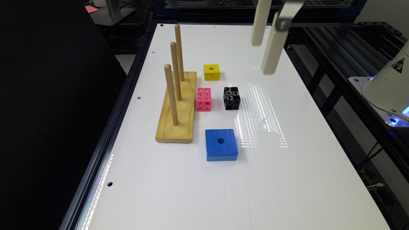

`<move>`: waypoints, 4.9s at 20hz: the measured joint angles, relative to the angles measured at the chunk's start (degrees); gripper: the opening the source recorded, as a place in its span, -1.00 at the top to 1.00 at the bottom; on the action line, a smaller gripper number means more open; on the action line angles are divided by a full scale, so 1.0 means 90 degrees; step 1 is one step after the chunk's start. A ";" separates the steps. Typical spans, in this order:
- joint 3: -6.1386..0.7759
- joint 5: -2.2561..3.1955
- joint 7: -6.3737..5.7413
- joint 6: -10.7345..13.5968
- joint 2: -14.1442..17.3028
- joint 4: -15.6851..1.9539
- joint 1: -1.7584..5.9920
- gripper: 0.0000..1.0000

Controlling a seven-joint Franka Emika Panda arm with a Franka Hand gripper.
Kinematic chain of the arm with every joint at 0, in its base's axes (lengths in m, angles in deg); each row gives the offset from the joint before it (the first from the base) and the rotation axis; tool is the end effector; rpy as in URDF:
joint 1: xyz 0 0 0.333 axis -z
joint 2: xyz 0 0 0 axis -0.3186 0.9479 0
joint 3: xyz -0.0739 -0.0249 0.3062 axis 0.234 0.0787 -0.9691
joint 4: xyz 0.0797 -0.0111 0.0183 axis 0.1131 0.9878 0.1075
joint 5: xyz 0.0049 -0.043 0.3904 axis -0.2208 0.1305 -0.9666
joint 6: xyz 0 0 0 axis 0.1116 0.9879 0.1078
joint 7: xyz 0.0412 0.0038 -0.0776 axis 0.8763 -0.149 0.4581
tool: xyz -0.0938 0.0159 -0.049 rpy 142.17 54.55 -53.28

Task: Pick up blue block.

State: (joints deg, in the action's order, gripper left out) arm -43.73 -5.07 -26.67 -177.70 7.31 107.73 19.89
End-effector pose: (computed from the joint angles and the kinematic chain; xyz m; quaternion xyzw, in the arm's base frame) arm 0.4688 0.1433 0.3824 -0.9273 0.3737 0.0017 0.0196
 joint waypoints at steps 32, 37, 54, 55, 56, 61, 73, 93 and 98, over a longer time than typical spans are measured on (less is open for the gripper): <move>-0.0009 0.0117 -0.0006 -0.1429 0.1182 0.0308 0.0008 -1.00; -0.0009 0.0117 -0.0006 -0.1437 0.1195 0.0223 0.0008 -1.00; 0.0029 0.0300 -0.0021 -0.2301 0.2415 -0.0213 -0.0006 -1.00; 0.0028 0.0300 -0.0021 -0.2300 0.2427 -0.0237 -0.0007 -1.00; 0.0027 0.0300 -0.0022 -0.2300 0.2430 -0.0254 -0.0008 -1.00; 0.0024 0.0305 -0.0023 -0.2310 0.2481 -0.0262 -0.0009 -1.00; 0.0055 0.0442 -0.0056 -0.2679 0.3075 -0.0441 -0.0027 -1.00; 0.0076 0.0519 -0.0156 -0.2755 0.3350 -0.0569 -0.0092 -1.00; 0.0076 0.0519 -0.0161 -0.2756 0.3375 -0.0607 -0.0109 -1.00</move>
State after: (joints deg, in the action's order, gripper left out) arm -43.05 -0.40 -28.13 -202.50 37.68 102.27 18.91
